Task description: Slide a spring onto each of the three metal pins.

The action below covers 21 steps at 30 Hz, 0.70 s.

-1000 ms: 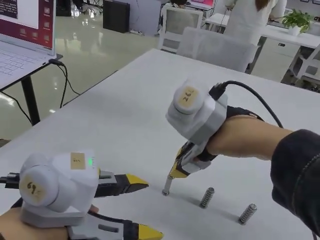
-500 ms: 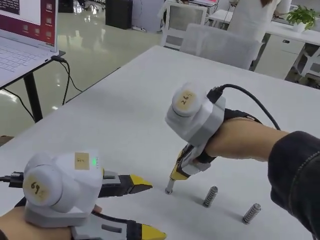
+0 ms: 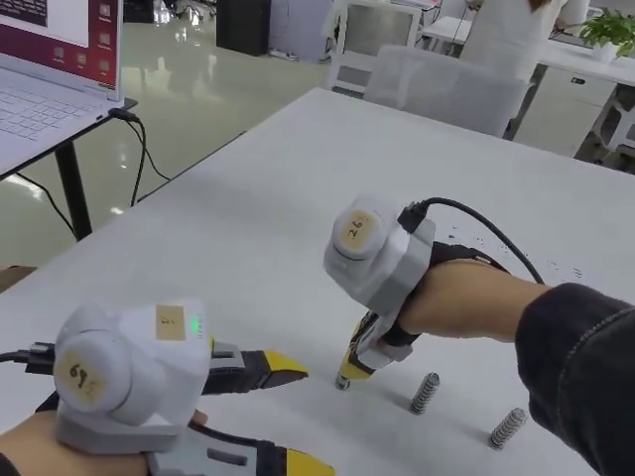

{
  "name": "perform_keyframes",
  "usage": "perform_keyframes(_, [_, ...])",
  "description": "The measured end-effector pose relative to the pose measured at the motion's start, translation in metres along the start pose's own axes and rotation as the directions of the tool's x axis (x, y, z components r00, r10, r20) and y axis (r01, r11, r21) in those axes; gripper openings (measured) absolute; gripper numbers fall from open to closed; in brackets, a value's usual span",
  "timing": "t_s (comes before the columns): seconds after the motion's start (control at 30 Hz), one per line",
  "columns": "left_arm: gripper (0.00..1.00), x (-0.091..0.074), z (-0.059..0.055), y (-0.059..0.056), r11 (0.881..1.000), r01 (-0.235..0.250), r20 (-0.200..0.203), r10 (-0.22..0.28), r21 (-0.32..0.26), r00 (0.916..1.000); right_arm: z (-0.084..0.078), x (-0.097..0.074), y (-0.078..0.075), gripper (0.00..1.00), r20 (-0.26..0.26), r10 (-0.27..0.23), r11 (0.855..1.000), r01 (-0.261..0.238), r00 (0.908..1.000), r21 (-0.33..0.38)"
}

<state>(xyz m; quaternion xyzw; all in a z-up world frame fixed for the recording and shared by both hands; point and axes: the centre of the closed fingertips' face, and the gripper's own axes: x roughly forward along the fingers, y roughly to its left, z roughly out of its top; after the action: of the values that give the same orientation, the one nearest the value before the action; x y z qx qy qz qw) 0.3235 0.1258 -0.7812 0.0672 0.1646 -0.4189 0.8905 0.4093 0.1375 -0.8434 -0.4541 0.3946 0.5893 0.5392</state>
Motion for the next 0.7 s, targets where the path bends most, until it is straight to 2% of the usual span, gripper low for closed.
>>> perform_keyframes(0.5, [0.45,0.0000,-0.0024,0.0000,1.000,-0.003,-0.009,0.003,-0.003,0.9999,-0.0021,0.0080,0.0025,0.09,-0.001,-0.002,1.000,0.002,1.0000,0.005])
perform_keyframes(0.7, [0.45,-0.0002,-0.0027,0.0005,1.000,-0.006,-0.010,0.006,-0.005,0.9999,-0.0033,0.0072,0.0004,0.15,0.005,-0.011,1.000,0.011,0.9999,0.004])
